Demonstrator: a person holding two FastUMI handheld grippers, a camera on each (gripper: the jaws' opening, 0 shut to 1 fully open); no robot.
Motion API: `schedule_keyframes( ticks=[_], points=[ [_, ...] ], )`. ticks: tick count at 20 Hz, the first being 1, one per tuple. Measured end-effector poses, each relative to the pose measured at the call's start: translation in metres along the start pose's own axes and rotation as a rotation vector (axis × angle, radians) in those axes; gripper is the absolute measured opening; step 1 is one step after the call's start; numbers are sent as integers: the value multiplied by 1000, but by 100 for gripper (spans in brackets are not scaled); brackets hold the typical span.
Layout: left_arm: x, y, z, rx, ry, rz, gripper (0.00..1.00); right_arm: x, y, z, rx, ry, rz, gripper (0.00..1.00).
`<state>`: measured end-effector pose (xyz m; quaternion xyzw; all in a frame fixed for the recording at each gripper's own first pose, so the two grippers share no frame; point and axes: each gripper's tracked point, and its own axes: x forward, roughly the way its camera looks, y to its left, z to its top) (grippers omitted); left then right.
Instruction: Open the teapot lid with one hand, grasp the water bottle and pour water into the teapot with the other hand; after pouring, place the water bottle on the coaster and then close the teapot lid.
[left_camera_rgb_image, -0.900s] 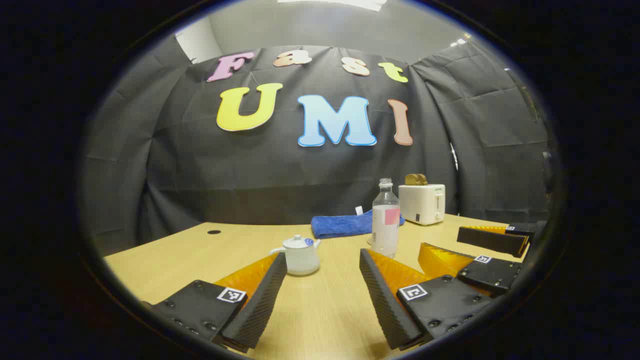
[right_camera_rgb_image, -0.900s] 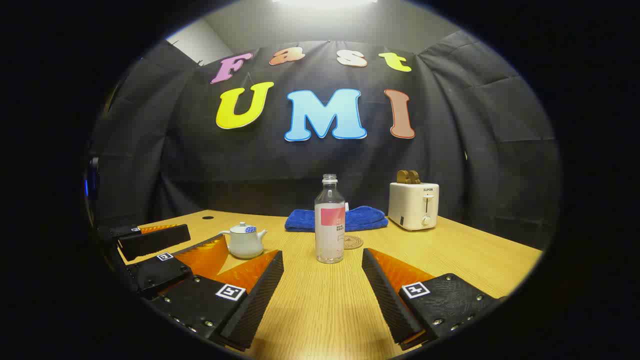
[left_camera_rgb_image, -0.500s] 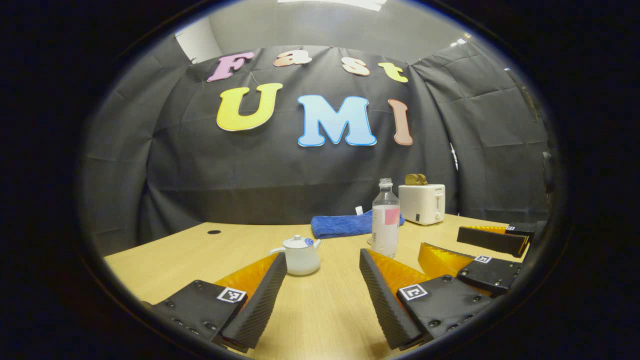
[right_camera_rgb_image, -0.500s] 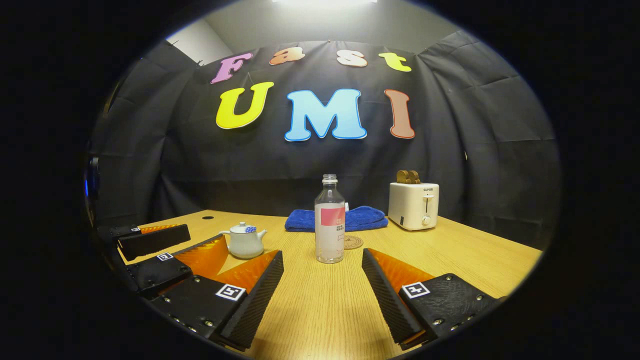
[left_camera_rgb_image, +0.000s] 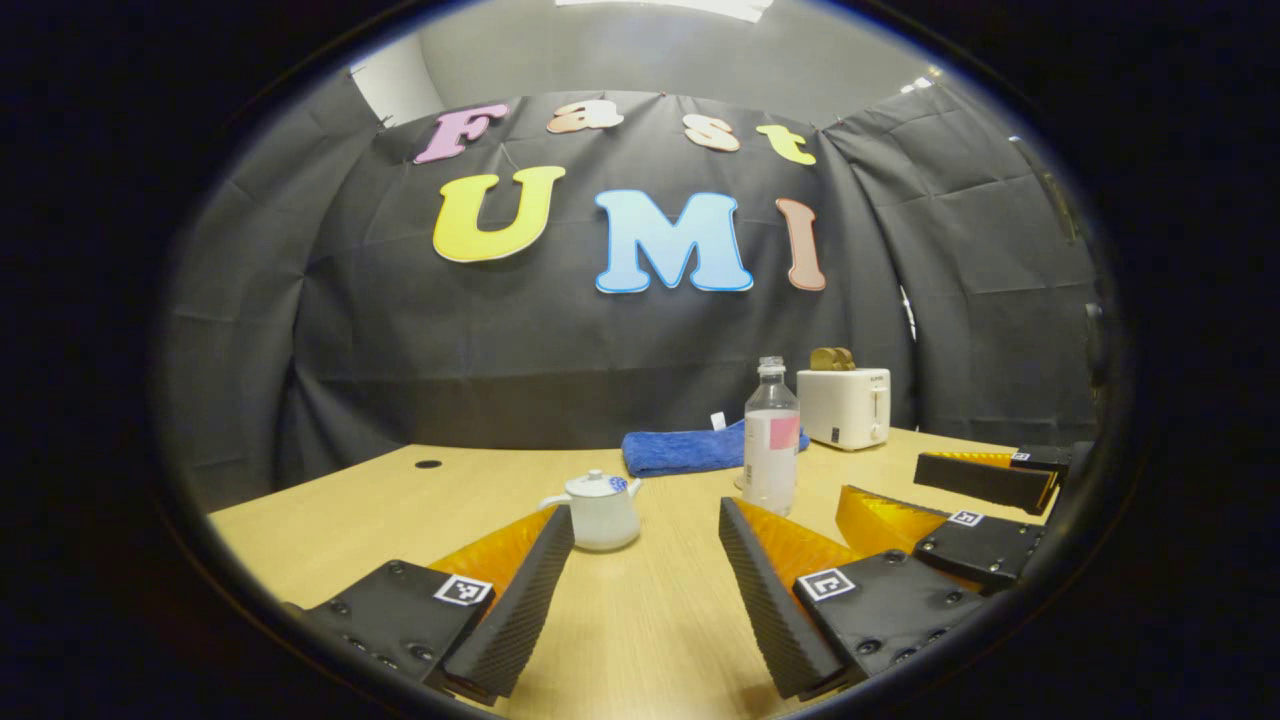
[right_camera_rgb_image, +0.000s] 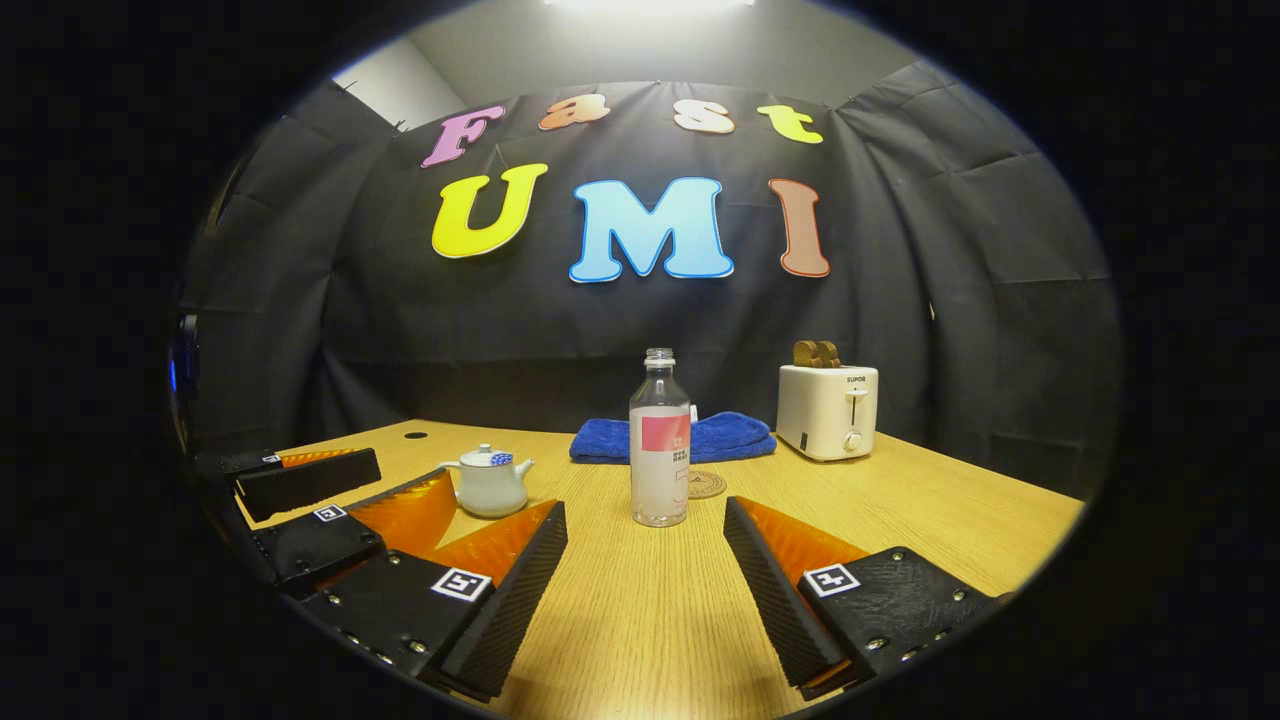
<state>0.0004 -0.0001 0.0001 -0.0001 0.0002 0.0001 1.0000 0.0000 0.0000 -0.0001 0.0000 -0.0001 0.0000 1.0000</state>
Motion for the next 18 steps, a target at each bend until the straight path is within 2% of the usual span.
schedule_keyframes(
  ticks=[13, 18],
  points=[
    [0, 0, -1, -1, -1, 0, 99, 0, 0, -1, 1, 0, -11, 98],
    [-1, -3, 1, -1, -3, -21, 99, 1, 4, 1, -2, -1, 25, 98]
  ],
)
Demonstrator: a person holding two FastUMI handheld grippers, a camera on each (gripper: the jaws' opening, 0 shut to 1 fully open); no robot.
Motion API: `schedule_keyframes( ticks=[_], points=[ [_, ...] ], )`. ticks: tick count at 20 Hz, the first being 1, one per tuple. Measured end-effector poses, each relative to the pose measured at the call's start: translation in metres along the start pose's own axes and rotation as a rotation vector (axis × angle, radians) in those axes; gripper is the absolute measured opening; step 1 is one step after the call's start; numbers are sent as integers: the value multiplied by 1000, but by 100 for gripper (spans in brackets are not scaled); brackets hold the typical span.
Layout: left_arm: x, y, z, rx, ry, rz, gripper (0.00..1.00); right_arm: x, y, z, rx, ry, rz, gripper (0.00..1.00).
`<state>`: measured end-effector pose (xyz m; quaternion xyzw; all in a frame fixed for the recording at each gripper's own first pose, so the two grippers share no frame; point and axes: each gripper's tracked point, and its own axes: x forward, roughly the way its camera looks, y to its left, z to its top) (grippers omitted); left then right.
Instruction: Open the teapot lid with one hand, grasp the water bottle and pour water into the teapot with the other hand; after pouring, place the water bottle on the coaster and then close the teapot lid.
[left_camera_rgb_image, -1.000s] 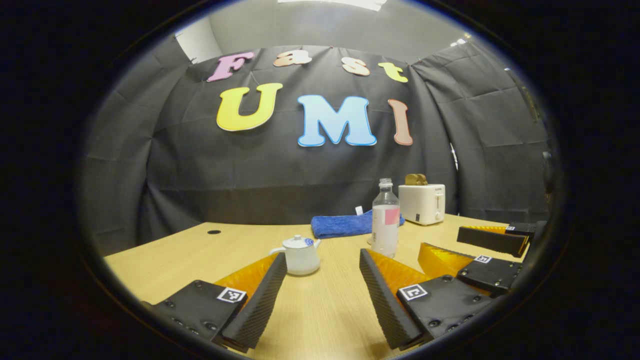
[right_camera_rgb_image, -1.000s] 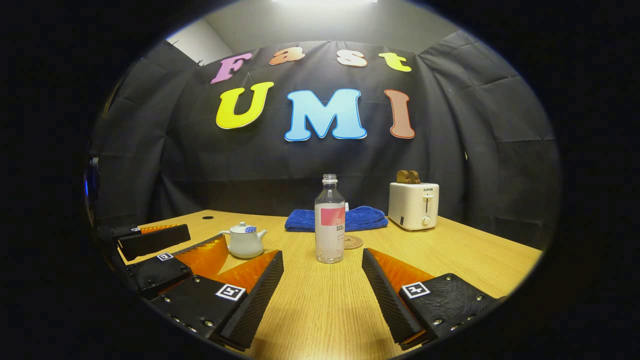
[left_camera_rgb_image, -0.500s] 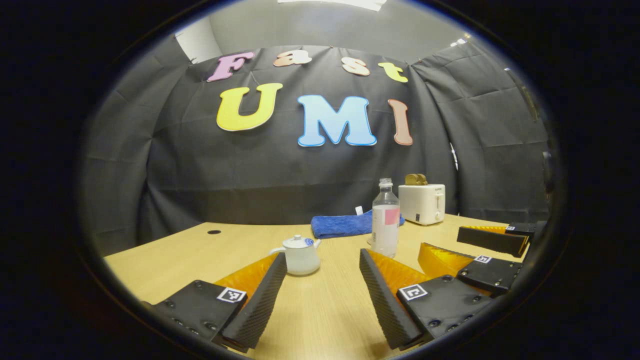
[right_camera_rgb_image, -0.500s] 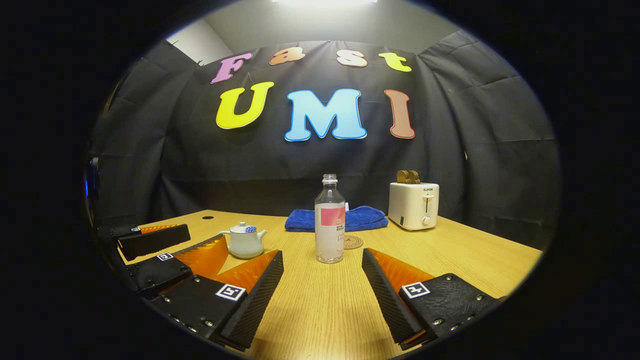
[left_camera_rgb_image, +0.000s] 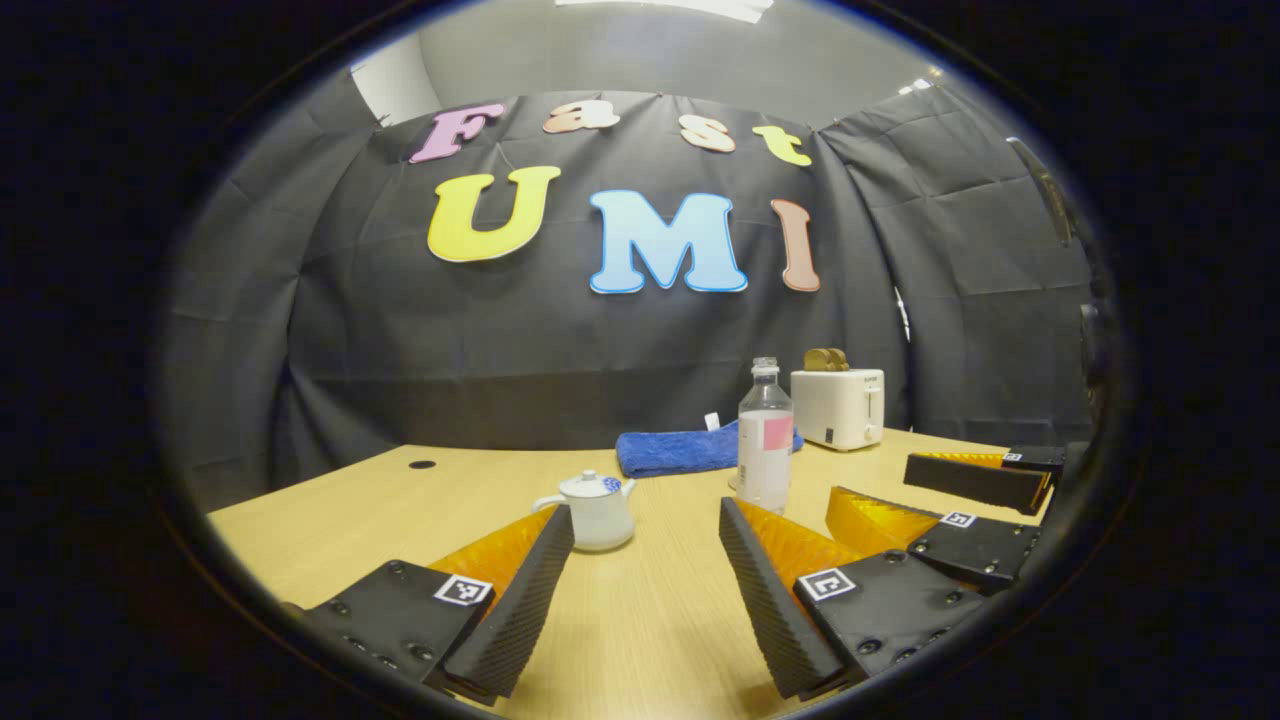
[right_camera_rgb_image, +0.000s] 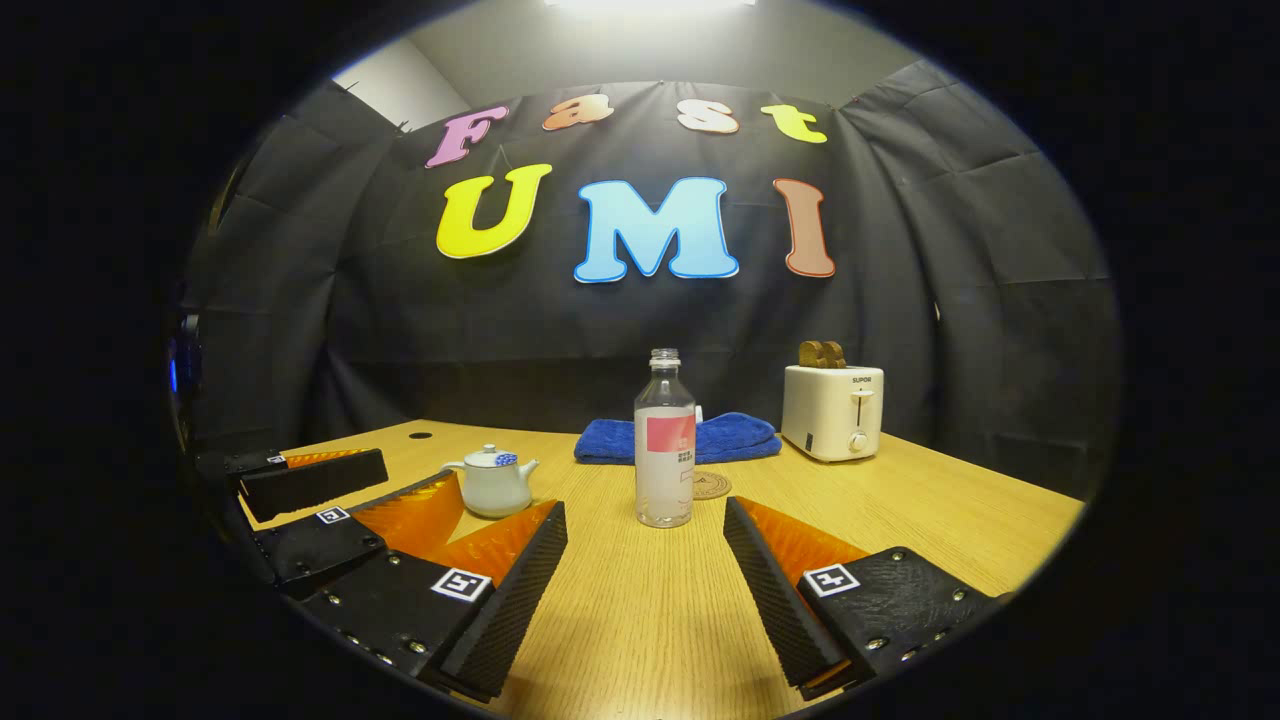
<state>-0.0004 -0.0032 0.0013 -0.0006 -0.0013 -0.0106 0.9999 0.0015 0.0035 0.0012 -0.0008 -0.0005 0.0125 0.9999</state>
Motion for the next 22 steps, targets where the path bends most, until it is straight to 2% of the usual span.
schedule_keyframes(
  ticks=[4, 9, 19, 22],
  points=[
    [7, -3, -1, -4, 7, -26, 99, 7, 1, 0, 20, 11, 3, 98],
    [31, 16, 5, -14, 7, 3, 98, 28, 0, -2, 68, 40, 11, 98],
    [81, 35, 14, -14, 24, -28, 98, 75, 0, 21, 19, 55, -19, 98],
    [97, 38, 14, -44, 29, -47, 98, 93, -1, 26, 20, 65, -34, 98]
  ],
)
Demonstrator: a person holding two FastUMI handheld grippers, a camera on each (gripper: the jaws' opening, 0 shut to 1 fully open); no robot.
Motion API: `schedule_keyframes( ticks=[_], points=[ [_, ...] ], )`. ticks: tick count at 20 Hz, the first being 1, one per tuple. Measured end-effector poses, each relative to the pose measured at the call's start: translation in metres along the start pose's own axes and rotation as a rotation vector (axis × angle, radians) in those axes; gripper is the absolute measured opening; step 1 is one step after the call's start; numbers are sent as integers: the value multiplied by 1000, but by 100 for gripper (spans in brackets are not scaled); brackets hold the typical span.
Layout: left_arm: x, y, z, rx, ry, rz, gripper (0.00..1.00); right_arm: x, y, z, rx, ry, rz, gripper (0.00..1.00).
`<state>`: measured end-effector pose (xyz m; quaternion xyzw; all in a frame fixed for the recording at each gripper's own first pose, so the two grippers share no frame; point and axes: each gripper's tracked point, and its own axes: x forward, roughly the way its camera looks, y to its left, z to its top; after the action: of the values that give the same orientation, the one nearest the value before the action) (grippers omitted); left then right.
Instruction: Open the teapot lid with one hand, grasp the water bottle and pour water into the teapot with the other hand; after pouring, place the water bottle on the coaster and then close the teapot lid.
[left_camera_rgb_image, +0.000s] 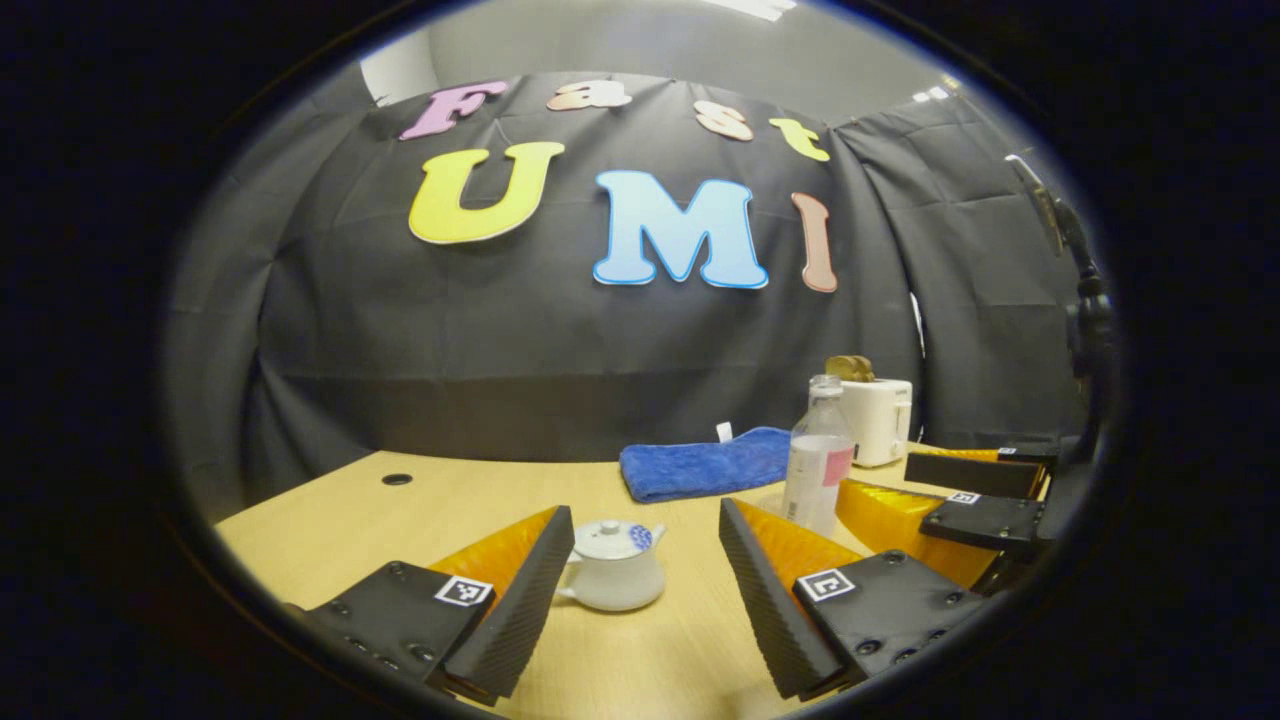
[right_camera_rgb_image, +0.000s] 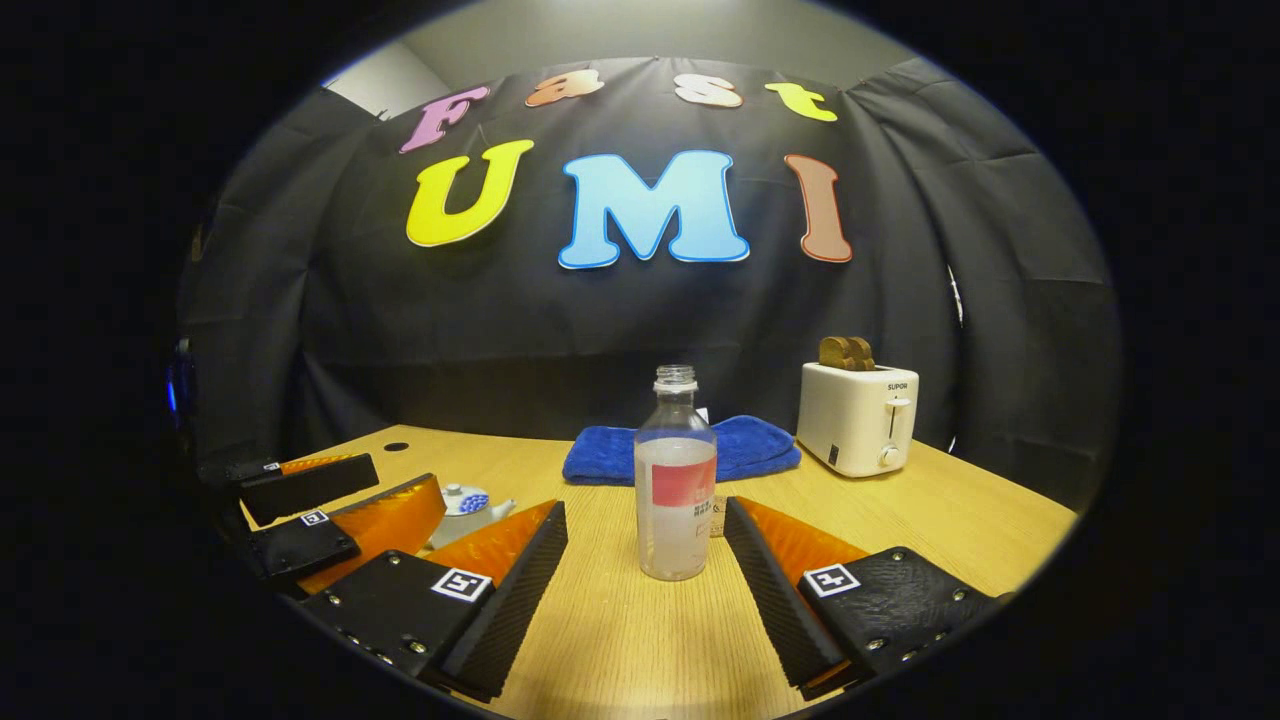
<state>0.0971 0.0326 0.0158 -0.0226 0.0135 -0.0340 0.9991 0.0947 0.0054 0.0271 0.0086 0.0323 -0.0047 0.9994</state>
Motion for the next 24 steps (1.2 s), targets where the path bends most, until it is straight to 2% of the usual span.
schedule_keyframes(
  ticks=[6, 10, 15, 20, 23, 24],
  points=[
    [33, 10, -5, 4, 38, -31, 98, 38, -5, -2, 18, 47, -25, 97],
    [48, 16, -8, 9, 39, -37, 98, 56, -18, -8, 23, 69, -76, 98],
    [66, 22, -24, -14, 60, -45, 98, 78, -17, -24, 54, 105, -71, 98],
    [78, 27, -36, -33, 98, -46, 98, 92, -15, -38, 13, 118, -79, 98],
    [81, 24, -35, -25, 94, -58, 94, 96, -22, -41, 70, 134, -81, 98],
    [82, 22, -35, -21, 101, -63, 89, 97, -25, -43, 87, 145, -82, 98]
  ],
)
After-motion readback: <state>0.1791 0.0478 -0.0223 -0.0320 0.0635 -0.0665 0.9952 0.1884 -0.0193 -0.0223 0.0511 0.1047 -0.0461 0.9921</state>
